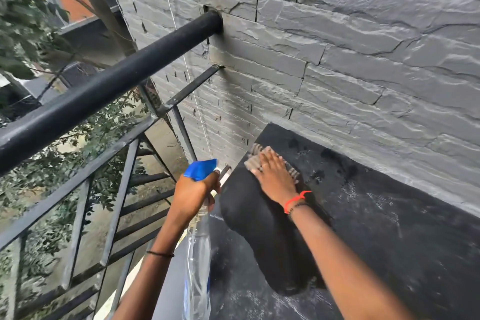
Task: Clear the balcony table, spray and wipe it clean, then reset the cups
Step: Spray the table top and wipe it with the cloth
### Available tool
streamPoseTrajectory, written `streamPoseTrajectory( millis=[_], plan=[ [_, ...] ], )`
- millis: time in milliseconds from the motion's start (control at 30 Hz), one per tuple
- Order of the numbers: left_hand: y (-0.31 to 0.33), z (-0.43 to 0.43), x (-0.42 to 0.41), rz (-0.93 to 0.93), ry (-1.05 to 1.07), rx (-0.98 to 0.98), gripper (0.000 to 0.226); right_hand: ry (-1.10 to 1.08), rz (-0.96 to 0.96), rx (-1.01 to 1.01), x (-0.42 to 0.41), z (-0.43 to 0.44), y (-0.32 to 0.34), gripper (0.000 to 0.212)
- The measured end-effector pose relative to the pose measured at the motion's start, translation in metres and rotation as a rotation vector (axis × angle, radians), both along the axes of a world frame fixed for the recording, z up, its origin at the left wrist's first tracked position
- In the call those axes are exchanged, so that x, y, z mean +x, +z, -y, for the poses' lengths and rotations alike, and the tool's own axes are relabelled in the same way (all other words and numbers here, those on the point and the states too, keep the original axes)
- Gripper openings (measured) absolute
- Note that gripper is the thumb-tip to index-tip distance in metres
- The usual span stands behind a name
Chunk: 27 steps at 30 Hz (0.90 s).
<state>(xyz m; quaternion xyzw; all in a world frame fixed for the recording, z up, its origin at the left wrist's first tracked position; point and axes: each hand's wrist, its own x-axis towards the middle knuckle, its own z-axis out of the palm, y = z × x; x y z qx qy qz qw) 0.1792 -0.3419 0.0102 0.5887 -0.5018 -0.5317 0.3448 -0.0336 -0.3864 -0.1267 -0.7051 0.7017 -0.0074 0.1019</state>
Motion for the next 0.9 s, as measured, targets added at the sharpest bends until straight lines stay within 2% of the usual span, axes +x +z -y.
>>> streamPoseTrajectory(
  millis=[67, 100, 167, 233, 367, 500, 533, 600, 667, 767, 900],
  plan=[
    [0.0, 0.003, -0.005, 0.011, -0.01, 0.009, 0.013, 0.104, -0.019, -0.02, 0.03, 0.001, 0.004, 0.057],
    [0.001, 0.005, -0.007, 0.012, -0.011, 0.006, 0.016, 0.149, 0.011, -0.028, 0.041, -0.007, 0.005, 0.053],
    [0.001, 0.011, -0.013, 0.01, -0.015, -0.007, 0.023, 0.179, 0.069, -0.07, 0.048, -0.032, 0.004, 0.057],
    [0.003, 0.017, -0.021, 0.008, -0.039, -0.009, 0.027, 0.209, 0.043, -0.074, 0.034, -0.068, -0.003, 0.06],
    [0.004, 0.028, -0.037, -0.021, -0.102, -0.022, 0.023, 0.133, 0.046, -0.022, -0.032, -0.121, -0.005, 0.066],
    [0.004, 0.03, -0.049, -0.042, -0.119, -0.04, 0.019, -0.079, -0.004, -0.025, -0.106, -0.094, -0.002, 0.084],
    [0.003, 0.03, -0.052, -0.046, -0.118, -0.04, 0.018, -0.124, -0.001, -0.018, -0.113, -0.078, -0.001, 0.082],
    [0.001, 0.028, -0.057, -0.042, -0.128, -0.047, 0.02, -0.17, -0.061, -0.012, -0.105, -0.043, 0.006, 0.059],
    [-0.001, 0.028, -0.062, -0.028, -0.142, -0.062, 0.022, -0.104, -0.091, -0.04, -0.078, -0.017, 0.012, 0.048],
    [-0.002, 0.028, -0.067, -0.031, -0.15, -0.054, 0.019, 0.01, -0.036, -0.045, -0.038, -0.016, 0.013, 0.05],
    [0.001, 0.032, -0.073, -0.033, -0.142, -0.057, 0.025, 0.045, 0.057, -0.036, -0.034, -0.077, -0.006, 0.065]
  ],
)
